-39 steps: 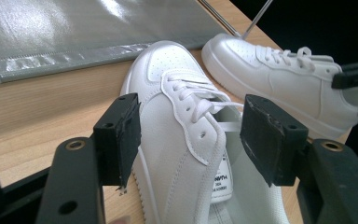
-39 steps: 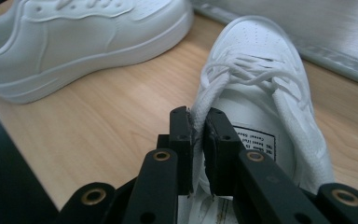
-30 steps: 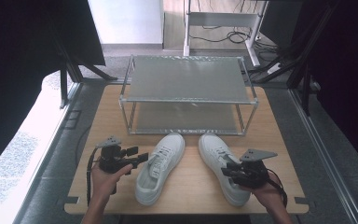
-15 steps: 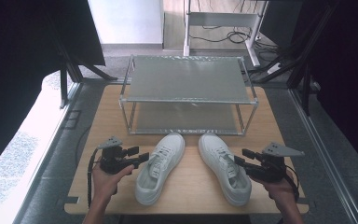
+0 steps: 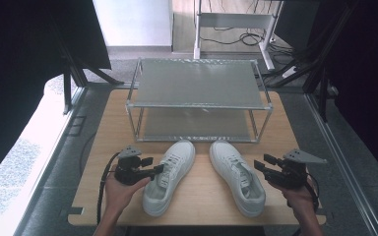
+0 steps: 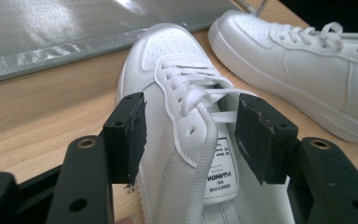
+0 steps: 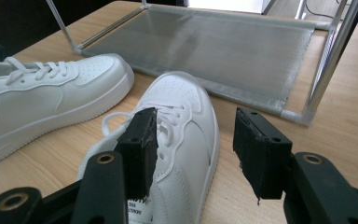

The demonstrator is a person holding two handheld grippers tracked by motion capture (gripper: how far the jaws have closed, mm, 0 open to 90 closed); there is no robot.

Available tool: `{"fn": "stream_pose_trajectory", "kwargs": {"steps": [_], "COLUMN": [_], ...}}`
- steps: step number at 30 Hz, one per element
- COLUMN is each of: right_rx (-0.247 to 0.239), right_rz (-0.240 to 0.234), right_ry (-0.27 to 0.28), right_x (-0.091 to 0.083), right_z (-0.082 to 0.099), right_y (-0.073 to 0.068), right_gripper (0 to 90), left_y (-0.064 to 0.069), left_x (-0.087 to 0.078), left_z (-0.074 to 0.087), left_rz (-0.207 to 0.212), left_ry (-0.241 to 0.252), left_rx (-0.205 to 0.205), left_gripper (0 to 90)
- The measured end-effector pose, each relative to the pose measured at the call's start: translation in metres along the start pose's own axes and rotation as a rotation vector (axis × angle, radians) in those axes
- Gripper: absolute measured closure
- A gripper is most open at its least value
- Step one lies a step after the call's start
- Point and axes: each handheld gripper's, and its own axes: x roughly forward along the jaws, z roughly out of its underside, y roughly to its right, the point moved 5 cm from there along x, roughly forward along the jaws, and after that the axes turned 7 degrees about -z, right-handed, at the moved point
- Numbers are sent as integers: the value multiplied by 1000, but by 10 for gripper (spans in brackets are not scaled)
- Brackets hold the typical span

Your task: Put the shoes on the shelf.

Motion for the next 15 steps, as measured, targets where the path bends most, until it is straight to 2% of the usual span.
{"fn": "stream_pose_trajectory", "kwargs": {"steps": [5,8,9,10,12,15], "right_rx": [12,10,9,9,8,15], "right_rz": [5,4,3,5,7,13], "right_ry": [-13,-20,-21,-18,-23,-23], "right_x": [3,4,4,5,4,5], "right_z": [4,4,4,4,5,6], "right_y": [2,1,1,1,1,2], "right_gripper": [499,498,497,497,496,497], "left_y": [2,2,2,1,2,4], "left_x": [6,8,8,8,8,10], "left_z": [4,6,6,7,7,7], "left_rz": [-36,-77,-77,-98,-96,-116], "left_ry": [-38,-68,-68,-80,-84,-100], "left_rx": [29,56,56,69,71,91], "left_gripper": [470,499,511,516,527,545]}}
